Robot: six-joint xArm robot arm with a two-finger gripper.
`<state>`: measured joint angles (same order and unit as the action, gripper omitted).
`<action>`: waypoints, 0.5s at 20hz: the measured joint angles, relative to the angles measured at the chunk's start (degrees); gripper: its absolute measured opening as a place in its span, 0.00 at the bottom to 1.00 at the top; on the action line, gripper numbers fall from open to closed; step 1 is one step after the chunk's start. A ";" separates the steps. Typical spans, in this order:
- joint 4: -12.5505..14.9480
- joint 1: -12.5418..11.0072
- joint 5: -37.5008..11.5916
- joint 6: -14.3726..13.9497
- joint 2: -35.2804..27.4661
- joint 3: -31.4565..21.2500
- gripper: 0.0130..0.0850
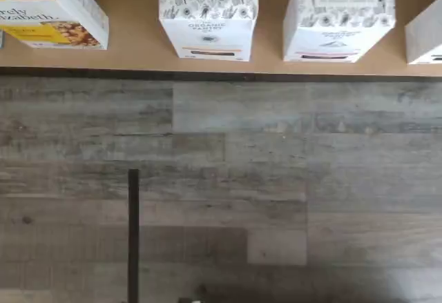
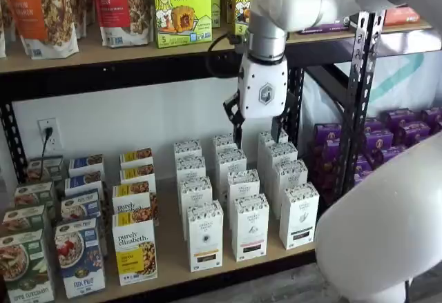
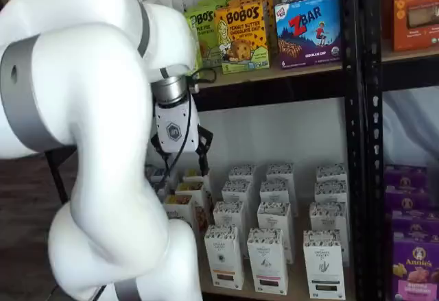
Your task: Pick up the white box with a yellow strip in the middle, on the bottom shelf, the fourth box from the left
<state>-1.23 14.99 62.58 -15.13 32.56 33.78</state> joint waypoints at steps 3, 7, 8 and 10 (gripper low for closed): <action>0.60 0.51 -4.24 -0.73 -2.49 -1.09 1.00; 0.28 0.91 -9.57 -0.86 -5.84 -2.25 1.00; 0.37 1.03 -10.57 -1.02 -6.84 -2.30 1.00; 0.88 1.39 -11.98 -1.67 -9.11 -2.08 1.00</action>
<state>-0.35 16.39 50.60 -16.80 23.45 31.70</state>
